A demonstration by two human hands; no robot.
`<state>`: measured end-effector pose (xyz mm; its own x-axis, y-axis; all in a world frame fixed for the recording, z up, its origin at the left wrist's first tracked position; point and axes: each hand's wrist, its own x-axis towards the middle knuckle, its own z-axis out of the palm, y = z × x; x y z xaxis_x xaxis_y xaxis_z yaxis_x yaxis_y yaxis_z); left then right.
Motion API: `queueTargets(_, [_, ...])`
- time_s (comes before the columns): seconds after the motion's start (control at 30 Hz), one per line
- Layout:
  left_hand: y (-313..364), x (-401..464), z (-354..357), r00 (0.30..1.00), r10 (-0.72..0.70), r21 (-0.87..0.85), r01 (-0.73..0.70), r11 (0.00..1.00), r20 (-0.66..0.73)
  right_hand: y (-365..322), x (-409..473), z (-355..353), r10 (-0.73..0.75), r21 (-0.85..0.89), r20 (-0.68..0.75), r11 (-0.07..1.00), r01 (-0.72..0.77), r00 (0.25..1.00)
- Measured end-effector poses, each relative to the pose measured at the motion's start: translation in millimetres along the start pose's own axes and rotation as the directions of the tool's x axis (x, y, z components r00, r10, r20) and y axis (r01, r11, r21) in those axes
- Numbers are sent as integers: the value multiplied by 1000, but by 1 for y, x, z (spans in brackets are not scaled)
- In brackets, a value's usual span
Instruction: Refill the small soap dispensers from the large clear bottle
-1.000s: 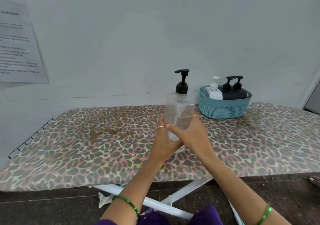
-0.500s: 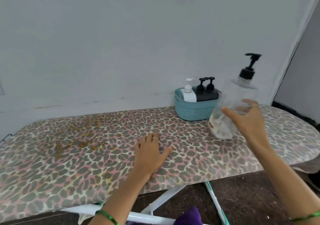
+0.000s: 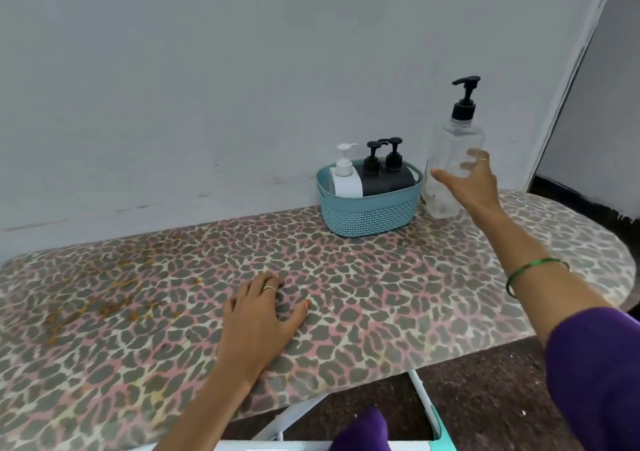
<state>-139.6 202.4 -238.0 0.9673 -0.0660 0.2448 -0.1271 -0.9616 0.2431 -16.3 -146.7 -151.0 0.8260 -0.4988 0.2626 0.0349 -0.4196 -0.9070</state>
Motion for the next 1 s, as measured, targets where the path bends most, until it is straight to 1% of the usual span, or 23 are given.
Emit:
queueTargets(0.17, [1, 0, 1, 1000, 6, 22, -5, 1000, -15, 14, 19, 15, 27, 7, 18, 1000, -27, 999])
queueTargets(0.3, [1, 0, 1, 1000, 4, 8, -4, 1000, -15, 21, 28, 19, 52, 29, 44, 998, -53, 998])
queueTargets(0.57, [3, 1, -1, 1000, -16, 21, 15, 1000, 12, 27, 38, 22, 79, 23, 142, 996, -83, 987])
queueTargets(0.73, [6, 0, -2, 999, -20, 30, 20, 999, 27, 30, 40, 22, 135, -55, 232, 991, -125, 963])
queueTargets(0.9, [9, 1, -5, 999, -22, 29, 20, 999, 44, 38, 38, 23, 135, -87, 229, 989, -118, 964])
queueTargets(0.93, [10, 0, -6, 998, -31, 20, 30, 999, 56, 33, 34, 21, 149, -101, 246, 987, -127, 958])
queueTargets(1.0, [10, -1, -7, 998, -33, 15, 32, 999, 56, 30, 33, 15, 151, -120, 230, 985, -126, 961])
